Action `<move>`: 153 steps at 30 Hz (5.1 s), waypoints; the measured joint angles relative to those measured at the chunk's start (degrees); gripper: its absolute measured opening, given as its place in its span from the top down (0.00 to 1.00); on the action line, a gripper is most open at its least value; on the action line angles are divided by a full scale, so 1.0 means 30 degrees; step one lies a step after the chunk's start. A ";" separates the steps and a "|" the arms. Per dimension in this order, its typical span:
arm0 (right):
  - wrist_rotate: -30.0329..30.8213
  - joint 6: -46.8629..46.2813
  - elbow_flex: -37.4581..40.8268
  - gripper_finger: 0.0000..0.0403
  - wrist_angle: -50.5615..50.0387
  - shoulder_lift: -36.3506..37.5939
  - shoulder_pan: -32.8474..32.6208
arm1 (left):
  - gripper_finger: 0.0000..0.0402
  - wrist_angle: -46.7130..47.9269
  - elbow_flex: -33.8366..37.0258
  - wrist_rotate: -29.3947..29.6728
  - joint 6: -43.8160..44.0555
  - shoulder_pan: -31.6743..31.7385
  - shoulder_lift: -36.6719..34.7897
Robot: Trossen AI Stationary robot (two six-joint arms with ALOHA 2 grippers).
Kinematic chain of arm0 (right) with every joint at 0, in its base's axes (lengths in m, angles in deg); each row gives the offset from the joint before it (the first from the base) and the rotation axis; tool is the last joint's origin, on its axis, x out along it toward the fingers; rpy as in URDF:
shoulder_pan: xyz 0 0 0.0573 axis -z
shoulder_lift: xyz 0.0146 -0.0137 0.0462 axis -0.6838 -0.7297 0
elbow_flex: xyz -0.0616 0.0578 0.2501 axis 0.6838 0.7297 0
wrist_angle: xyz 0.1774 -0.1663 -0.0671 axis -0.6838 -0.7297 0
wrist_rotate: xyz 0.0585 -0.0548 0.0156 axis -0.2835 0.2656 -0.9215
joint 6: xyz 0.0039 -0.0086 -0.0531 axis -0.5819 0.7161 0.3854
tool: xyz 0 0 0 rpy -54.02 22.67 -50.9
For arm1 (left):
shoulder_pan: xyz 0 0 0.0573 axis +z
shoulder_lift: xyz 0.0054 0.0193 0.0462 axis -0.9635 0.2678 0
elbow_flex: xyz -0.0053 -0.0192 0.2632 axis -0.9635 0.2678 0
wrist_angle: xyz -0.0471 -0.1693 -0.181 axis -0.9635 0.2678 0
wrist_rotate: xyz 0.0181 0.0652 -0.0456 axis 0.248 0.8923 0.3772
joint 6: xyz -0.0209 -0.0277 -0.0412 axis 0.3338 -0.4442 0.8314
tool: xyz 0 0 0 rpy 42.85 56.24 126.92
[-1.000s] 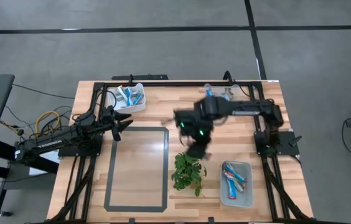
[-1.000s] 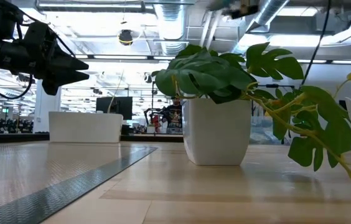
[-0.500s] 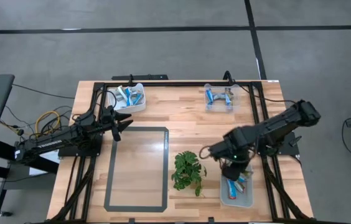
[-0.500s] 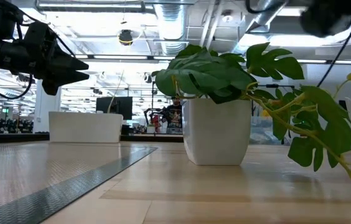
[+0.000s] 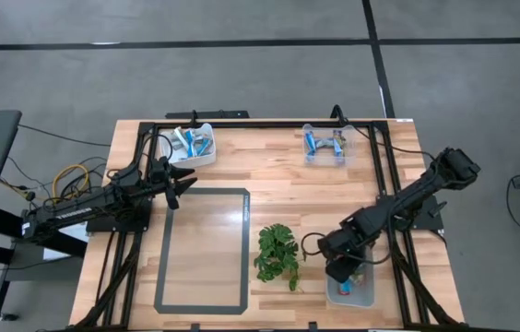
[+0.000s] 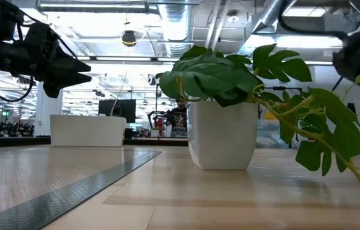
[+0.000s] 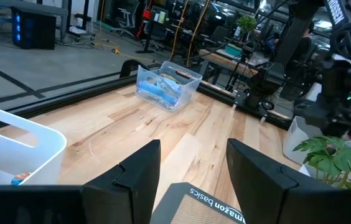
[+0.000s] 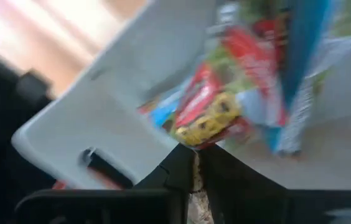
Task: Pick and place Granola Bars by type
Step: Put the red granola bar into the gray bin, then return to Home Position
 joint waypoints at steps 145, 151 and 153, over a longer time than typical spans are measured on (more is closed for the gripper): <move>0.5495 2.0842 1.6115 0.67 1.4787 2.7569 1.2296 | 0.56 -0.0001 0.0000 -0.0003 0.0000 0.0000 -0.0004; 0.5495 2.0842 1.6115 0.67 1.4789 2.7569 1.2296 | 0.56 -0.0005 -0.0002 -0.0002 0.0007 -0.0005 -0.0002; 0.5495 2.0842 1.6115 0.67 1.4788 2.7569 1.2296 | 0.56 -0.0003 -0.0003 -0.0003 0.0007 -0.0003 -0.0004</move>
